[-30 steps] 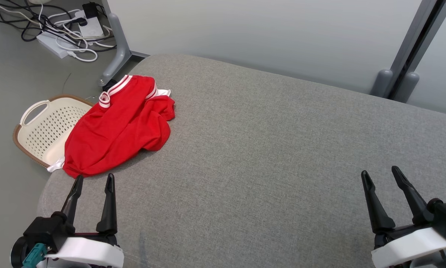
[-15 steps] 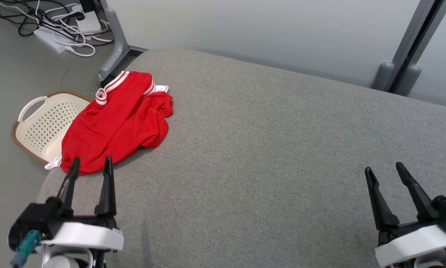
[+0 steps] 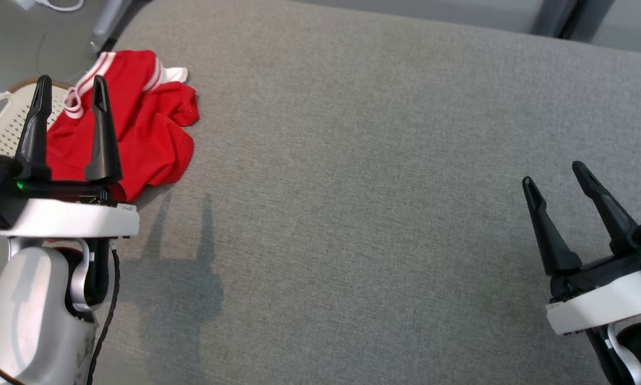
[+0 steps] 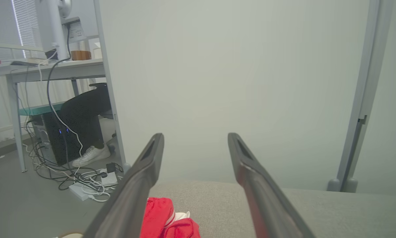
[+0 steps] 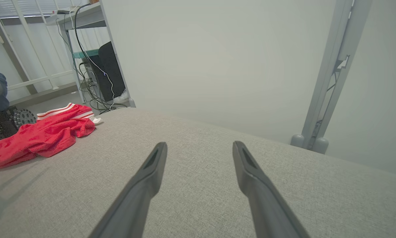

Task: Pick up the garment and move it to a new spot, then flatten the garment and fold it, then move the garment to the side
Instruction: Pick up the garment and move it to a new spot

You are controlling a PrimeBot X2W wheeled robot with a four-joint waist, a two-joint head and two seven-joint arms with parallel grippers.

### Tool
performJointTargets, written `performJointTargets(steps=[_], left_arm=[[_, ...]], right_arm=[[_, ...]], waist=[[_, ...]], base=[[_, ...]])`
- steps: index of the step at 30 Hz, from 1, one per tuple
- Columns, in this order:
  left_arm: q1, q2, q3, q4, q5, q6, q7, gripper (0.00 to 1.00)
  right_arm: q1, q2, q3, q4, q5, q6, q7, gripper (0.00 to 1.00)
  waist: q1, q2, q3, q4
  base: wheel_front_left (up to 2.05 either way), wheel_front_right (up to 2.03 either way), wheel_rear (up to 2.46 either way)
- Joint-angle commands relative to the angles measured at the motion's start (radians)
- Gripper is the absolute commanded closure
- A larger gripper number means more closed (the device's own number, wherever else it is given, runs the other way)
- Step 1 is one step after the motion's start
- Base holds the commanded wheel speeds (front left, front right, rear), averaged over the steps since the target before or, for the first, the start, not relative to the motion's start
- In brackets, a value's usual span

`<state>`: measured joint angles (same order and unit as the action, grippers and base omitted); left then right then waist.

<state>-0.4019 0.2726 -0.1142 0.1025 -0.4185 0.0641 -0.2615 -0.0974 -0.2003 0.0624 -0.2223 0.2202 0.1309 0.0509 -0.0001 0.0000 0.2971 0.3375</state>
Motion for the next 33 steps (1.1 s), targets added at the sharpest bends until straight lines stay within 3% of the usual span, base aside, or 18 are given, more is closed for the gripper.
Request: performJointTargets(steps=[1, 7, 13, 22, 23, 24, 33], left_arm=[[-0.036, 0.003, 0.002, 0.028, -0.007, -0.01, -0.004, 0.0], [-0.152, -0.01, 0.008, 0.266, -0.067, -0.063, 0.019, 0.0], [-0.256, -0.016, 0.012, 0.613, -0.13, -0.133, 0.042, 0.0], [-0.332, -0.027, -0.014, 0.899, -0.157, -0.161, 0.124, 0.0], [-0.34, -0.025, -0.018, 0.916, -0.154, -0.164, 0.116, 0.54], [-0.349, -0.02, -0.02, 0.927, -0.15, -0.165, 0.102, 0.98], [-0.374, 0.035, -0.032, 0.864, -0.093, -0.17, -0.002, 1.0]], right_arm=[[-0.021, -0.016, -0.004, -0.012, -0.006, 0.0, 0.005, 0.0], [-0.07, -0.032, 0.001, -0.022, -0.002, 0.0, 0.001, 0.0], [-0.101, -0.039, 0.017, -0.007, 0.007, 0.0, -0.013, 0.0], [-0.104, -0.043, 0.011, 0.007, 0.008, 0.0, -0.024, 0.0], [-0.105, -0.041, 0.01, 0.009, 0.008, 0.0, -0.025, 0.0], [-0.105, -0.039, 0.01, 0.013, 0.007, 0.0, -0.028, 0.0], [-0.075, -0.011, 0.002, 0.053, 0.01, 0.0, -0.064, 0.0]], waist=[[0.0001, 0.0, 0.083, -0.053], [0.0001, 0.0, 0.174, -0.084], [0.0001, 0.0, 0.222, -0.113], [0.0001, 0.0, 0.224, -0.12], [0.0001, 0.0, 0.22, -0.12], [0.0001, 0.0, 0.214, -0.121], [0.0001, 0.0, 0.118, -0.134]], base=[[0.0, 0.0, 0.0], [0.0, 0.0, 0.0], [0.0, 0.0, 0.0], [0.0, 0.0, 0.0], [0.0, 0.0, 0.0], [0.0, 0.0, 0.0], [0.0, 0.0, 0.0]])
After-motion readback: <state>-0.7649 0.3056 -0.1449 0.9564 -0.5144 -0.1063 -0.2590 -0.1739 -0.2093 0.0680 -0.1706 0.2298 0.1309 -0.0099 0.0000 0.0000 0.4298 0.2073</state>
